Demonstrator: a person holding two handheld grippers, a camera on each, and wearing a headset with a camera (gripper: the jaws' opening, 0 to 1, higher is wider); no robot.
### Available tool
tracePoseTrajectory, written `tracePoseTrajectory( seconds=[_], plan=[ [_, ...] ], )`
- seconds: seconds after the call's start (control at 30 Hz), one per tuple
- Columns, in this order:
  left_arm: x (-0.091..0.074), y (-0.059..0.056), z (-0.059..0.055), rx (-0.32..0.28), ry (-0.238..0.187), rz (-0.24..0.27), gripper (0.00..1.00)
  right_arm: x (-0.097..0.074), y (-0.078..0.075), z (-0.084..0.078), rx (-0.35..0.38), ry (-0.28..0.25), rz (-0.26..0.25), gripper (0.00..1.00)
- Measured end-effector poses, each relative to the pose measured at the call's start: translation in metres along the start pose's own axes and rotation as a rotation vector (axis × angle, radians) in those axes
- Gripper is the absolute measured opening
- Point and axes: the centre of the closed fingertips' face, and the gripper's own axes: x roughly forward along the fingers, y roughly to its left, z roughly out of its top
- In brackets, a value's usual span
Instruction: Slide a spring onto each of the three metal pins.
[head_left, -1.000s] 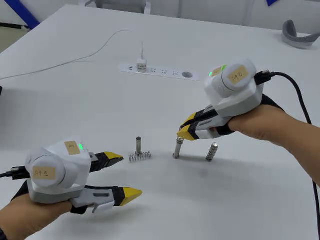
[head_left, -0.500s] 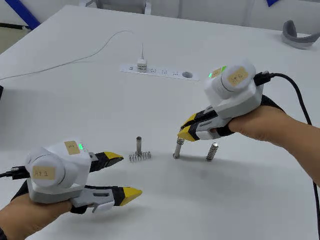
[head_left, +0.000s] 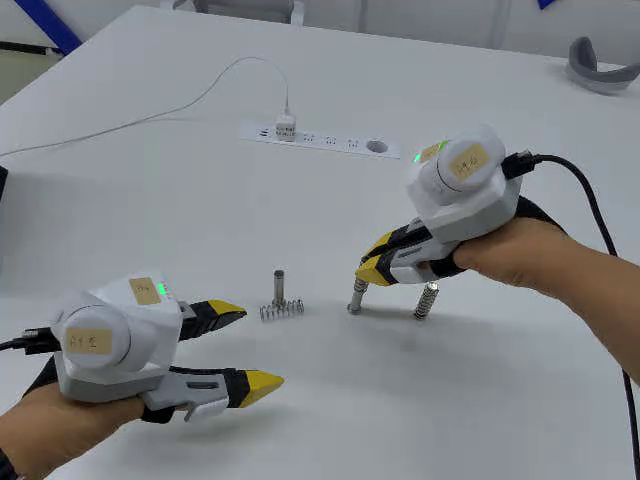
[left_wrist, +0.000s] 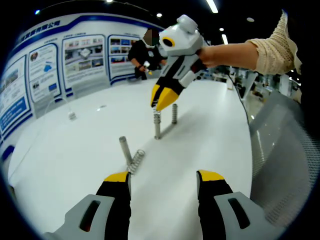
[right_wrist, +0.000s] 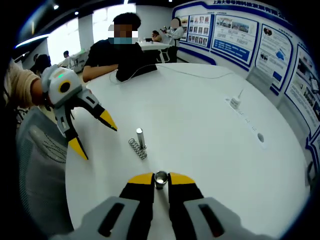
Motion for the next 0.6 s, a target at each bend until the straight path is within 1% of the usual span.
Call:
tracePoseTrajectory(
  seconds=[0.17,0.6],
  plan=[
    [0.0,0.0,0.0,0.0,0.001,0.0,0.53,0.005,-0.003,-0.002,0.003,0.001,-0.004,0.12],
    [0.001,0.0,-0.001,-0.001,0.003,-0.002,0.53,0.012,0.0,-0.01,0.017,0.012,-0.011,0.12]
  ],
)
